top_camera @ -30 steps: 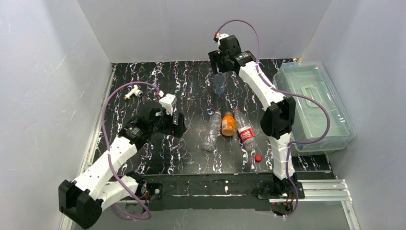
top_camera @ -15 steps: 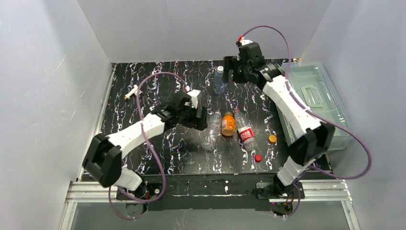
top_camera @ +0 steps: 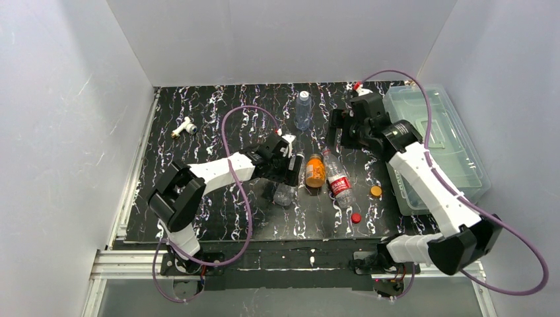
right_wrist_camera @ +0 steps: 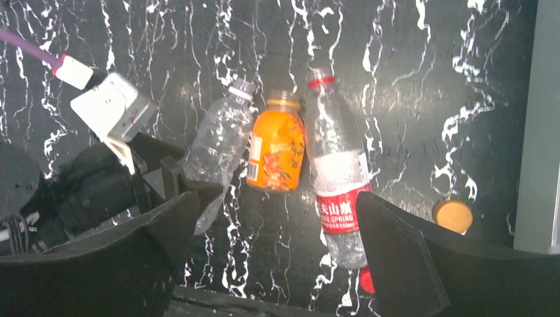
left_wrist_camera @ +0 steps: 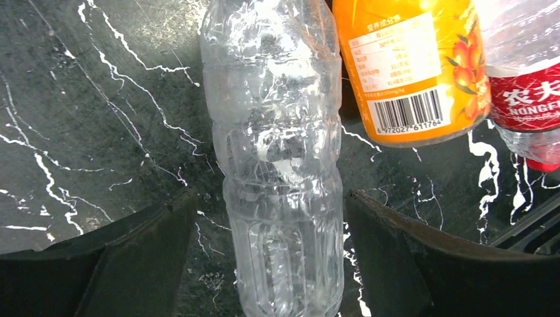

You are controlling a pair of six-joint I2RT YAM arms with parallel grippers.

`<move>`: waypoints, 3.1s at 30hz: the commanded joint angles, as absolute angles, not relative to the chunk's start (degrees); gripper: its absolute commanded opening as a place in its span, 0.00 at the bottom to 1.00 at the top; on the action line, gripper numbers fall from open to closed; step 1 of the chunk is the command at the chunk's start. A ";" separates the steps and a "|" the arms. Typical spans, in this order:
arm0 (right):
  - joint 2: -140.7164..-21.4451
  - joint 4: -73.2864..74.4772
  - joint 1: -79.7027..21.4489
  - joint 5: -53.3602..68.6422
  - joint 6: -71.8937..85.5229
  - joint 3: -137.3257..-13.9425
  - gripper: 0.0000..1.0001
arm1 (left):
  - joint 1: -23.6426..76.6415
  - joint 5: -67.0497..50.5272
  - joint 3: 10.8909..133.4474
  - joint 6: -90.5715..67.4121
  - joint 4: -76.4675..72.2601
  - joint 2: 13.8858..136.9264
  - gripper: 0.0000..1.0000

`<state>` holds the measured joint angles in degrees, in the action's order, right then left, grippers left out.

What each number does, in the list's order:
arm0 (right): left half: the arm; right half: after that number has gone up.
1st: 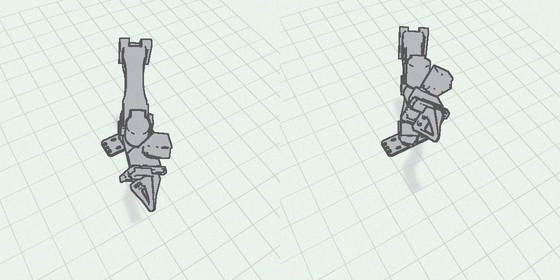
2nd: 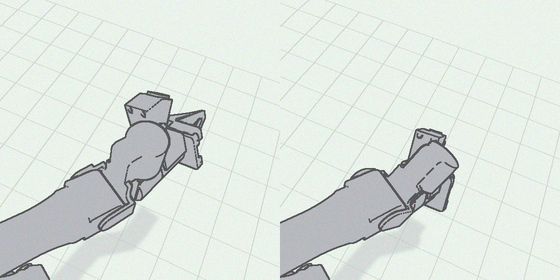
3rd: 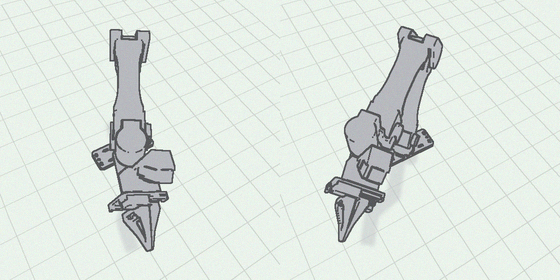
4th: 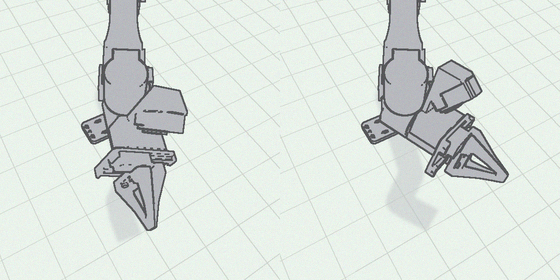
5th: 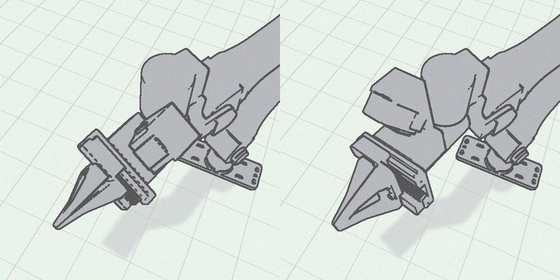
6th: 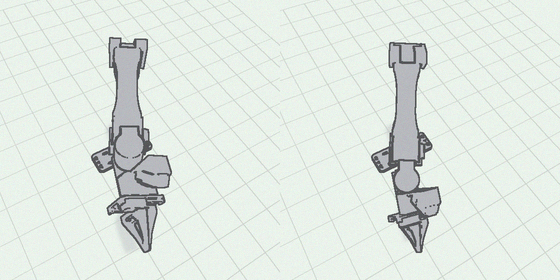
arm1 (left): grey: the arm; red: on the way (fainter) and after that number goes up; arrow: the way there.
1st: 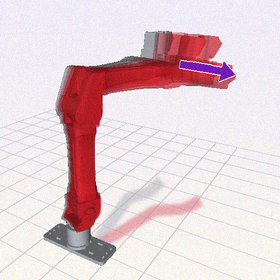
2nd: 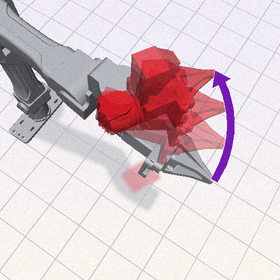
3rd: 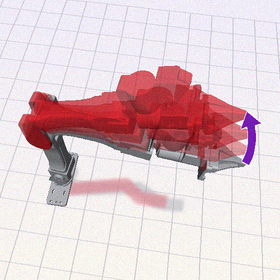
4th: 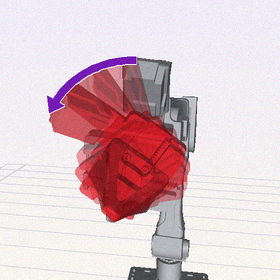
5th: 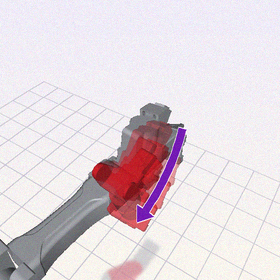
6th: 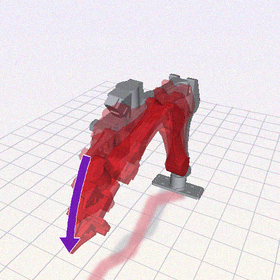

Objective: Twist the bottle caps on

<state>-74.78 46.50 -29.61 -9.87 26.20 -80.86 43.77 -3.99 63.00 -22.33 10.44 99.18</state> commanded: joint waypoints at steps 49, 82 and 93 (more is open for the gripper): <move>-55.47 47.10 -34.28 -20.77 60.90 -31.07 0.63 | 41.28 1.99 52.59 -8.29 8.69 64.70 0.52; -73.89 28.11 -49.42 -20.72 58.39 -36.66 0.44 | 40.32 0.00 51.14 -7.73 8.69 63.05 0.52; -75.00 38.08 -49.70 -23.26 57.54 -44.11 0.78 | 39.66 -1.72 51.65 -7.08 9.68 63.30 0.53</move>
